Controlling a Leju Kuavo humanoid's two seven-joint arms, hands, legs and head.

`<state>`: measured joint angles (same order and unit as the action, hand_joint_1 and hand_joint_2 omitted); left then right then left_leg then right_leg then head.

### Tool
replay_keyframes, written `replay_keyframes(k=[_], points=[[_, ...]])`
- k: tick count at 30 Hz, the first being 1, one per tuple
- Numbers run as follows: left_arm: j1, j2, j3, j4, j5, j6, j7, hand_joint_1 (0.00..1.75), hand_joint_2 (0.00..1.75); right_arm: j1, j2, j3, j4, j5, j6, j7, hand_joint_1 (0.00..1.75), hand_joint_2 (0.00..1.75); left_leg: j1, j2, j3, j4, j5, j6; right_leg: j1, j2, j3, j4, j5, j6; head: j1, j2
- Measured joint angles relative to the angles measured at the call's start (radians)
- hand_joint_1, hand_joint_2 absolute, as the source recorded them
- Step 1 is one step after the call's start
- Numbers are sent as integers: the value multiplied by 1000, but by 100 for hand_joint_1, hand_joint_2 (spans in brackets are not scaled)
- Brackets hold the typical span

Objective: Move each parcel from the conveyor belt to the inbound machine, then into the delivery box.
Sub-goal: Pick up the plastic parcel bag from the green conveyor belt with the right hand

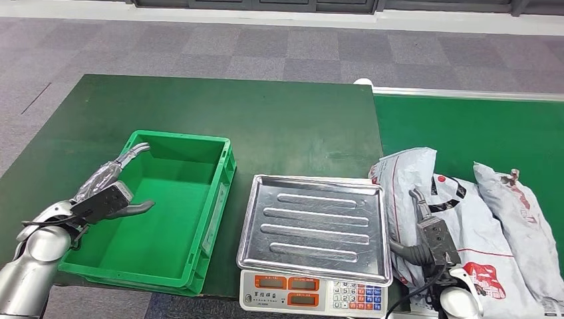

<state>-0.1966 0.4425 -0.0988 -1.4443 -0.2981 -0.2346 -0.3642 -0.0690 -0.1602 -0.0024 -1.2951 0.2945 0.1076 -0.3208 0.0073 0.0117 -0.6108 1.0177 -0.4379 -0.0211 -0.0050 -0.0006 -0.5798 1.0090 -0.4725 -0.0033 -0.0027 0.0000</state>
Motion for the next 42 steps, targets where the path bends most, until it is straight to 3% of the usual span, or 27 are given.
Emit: replay_keyframes(k=[18,22,23,31,42], points=[[0,0,-5,0,1,0,0,0,175,2,-3,2,0,-5,4,10,1,175,0,0,0,0,0,0,0,0,0,0,0,0,0,0],[1,0,-6,0,1,0,1,0,175,6,-8,6,0,-10,19,26,170,175,0,0,0,0,0,0,0,0,0,0,0,0,0,0],[2,0,-6,0,2,0,2,0,175,6,-8,9,0,-11,22,31,175,175,0,0,0,0,0,0,0,0,0,0,0,0,0,0],[32,8,-6,-8,15,2,1,0,175,-5,-12,20,3,-20,27,33,175,175,1,-1,0,0,0,0,0,0,1,0,0,0,0,0],[-14,10,-6,32,16,-3,-17,0,175,-11,-13,20,3,-25,15,30,175,175,1,-1,0,0,0,0,0,0,1,0,0,0,0,0]])
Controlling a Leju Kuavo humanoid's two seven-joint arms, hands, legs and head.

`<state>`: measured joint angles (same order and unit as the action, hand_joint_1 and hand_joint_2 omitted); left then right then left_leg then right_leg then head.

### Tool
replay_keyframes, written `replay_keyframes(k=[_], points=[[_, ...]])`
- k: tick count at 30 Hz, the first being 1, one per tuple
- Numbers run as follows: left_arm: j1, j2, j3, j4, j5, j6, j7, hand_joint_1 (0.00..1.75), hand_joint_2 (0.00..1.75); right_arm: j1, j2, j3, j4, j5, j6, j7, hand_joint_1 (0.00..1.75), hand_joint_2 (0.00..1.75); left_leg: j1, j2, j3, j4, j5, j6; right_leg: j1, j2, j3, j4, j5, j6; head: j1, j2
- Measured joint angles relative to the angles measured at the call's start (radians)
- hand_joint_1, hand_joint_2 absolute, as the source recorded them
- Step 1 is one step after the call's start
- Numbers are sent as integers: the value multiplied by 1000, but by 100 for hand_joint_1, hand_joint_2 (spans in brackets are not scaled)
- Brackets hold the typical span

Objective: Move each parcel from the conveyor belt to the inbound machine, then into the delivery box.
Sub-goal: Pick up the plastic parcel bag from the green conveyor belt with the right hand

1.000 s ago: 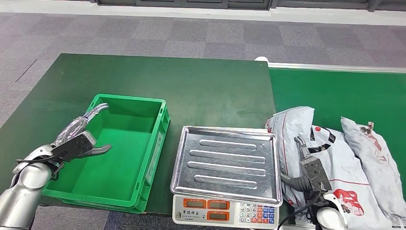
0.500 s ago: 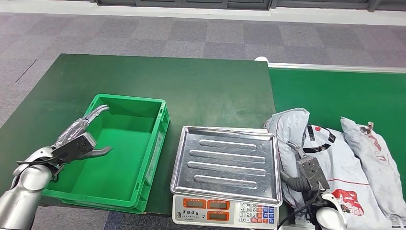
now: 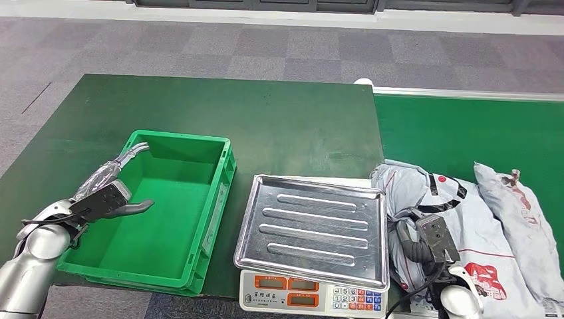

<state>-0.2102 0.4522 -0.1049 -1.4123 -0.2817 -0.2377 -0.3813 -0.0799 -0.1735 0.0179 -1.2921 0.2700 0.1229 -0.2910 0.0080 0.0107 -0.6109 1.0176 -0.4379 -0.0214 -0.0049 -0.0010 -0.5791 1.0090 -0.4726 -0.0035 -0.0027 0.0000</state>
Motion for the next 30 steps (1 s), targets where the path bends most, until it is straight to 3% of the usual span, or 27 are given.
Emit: replay_keyframes(k=[30], points=[[0,2,0,0,2,0,0,0,175,-5,27,0,-28,28,-21,18,175,175,0,0,0,0,0,0,0,0,-1,0,0,0,0,0]])
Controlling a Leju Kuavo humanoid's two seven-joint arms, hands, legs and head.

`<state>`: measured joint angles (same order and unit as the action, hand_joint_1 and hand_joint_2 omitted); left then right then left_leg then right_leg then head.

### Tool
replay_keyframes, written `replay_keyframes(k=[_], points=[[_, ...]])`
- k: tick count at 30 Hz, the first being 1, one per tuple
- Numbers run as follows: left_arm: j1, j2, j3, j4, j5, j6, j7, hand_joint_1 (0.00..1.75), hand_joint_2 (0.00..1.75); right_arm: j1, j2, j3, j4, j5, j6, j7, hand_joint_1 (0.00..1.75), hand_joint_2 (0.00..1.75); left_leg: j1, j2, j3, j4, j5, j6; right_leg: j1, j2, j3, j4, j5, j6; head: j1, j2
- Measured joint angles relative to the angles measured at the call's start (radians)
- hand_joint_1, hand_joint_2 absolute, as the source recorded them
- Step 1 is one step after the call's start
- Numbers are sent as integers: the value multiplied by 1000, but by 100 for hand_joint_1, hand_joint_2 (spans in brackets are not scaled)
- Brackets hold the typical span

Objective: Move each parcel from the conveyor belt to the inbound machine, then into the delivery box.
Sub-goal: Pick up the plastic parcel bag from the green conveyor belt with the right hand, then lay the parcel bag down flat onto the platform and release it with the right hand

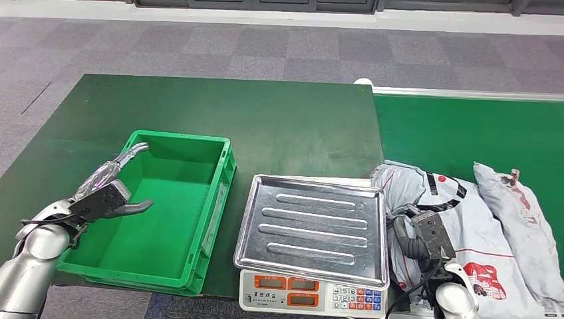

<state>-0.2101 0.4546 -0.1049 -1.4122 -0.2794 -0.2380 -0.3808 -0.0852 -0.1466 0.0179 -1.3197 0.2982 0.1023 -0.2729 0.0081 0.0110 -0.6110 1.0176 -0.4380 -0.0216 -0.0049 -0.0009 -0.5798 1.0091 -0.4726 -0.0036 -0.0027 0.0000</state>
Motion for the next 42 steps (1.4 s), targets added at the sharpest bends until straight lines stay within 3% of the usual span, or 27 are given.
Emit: replay_keyframes(k=[9,18,28,42], points=[[-8,-5,-1,3,-11,0,1,0,175,-79,-18,-6,-19,26,-69,-33,175,175,0,1,0,0,0,0,0,1,-1,0,1,0,0,0],[-44,-5,-7,10,1,2,12,0,175,-420,-97,-6,42,-6,-86,-33,175,175,-1,-1,-4,1,6,2,-1,1,-3,1,6,2,0,0],[-61,-15,-12,16,-2,8,13,0,175,-511,-159,-6,46,-31,-90,-1,175,175,-2,-3,-5,1,6,2,-1,-1,-4,1,6,3,0,0],[-76,-22,-12,24,-4,9,13,0,175,-536,-171,-4,51,-35,-89,8,175,175,-2,-3,-5,1,6,2,0,-1,-4,1,6,3,0,0]])
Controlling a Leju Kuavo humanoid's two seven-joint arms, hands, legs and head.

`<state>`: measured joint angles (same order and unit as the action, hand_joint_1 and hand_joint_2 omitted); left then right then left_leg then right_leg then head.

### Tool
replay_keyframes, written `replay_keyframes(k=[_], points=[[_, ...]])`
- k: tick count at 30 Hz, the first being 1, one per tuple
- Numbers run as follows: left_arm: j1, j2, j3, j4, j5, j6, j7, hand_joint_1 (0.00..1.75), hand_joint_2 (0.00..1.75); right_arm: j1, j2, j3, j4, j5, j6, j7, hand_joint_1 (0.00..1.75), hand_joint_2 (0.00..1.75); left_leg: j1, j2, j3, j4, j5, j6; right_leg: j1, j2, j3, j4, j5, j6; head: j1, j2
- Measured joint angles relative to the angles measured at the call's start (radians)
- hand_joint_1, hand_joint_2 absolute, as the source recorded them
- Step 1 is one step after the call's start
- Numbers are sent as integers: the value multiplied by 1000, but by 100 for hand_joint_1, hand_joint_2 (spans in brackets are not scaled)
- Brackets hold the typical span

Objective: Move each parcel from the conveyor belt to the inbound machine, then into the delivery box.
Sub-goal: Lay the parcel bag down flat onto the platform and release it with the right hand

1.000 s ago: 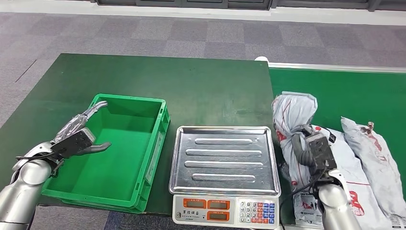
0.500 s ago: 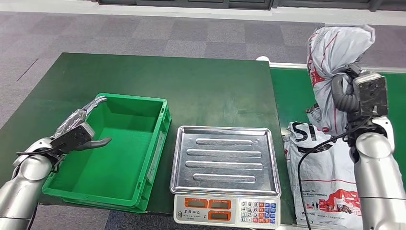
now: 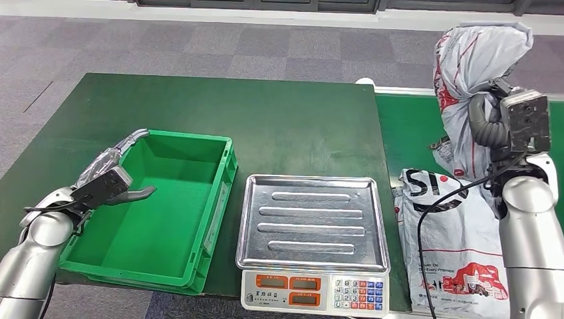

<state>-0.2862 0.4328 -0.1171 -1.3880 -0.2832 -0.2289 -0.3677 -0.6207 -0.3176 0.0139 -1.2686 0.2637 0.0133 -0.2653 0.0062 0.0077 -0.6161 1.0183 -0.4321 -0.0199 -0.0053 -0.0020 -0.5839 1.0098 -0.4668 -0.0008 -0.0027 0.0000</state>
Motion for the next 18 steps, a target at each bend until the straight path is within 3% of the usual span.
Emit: replay_keyframes(k=[8,18], points=[[-2,-11,-2,1,-7,0,0,0,175,-4,7,23,13,-11,32,-2,175,175,0,0,0,0,0,0,0,0,0,0,0,0,0,0],[-26,-20,-16,16,-13,2,-1,0,175,-15,106,197,119,-34,56,-85,175,175,1,1,0,0,1,-1,1,1,0,0,0,0,0,0]])
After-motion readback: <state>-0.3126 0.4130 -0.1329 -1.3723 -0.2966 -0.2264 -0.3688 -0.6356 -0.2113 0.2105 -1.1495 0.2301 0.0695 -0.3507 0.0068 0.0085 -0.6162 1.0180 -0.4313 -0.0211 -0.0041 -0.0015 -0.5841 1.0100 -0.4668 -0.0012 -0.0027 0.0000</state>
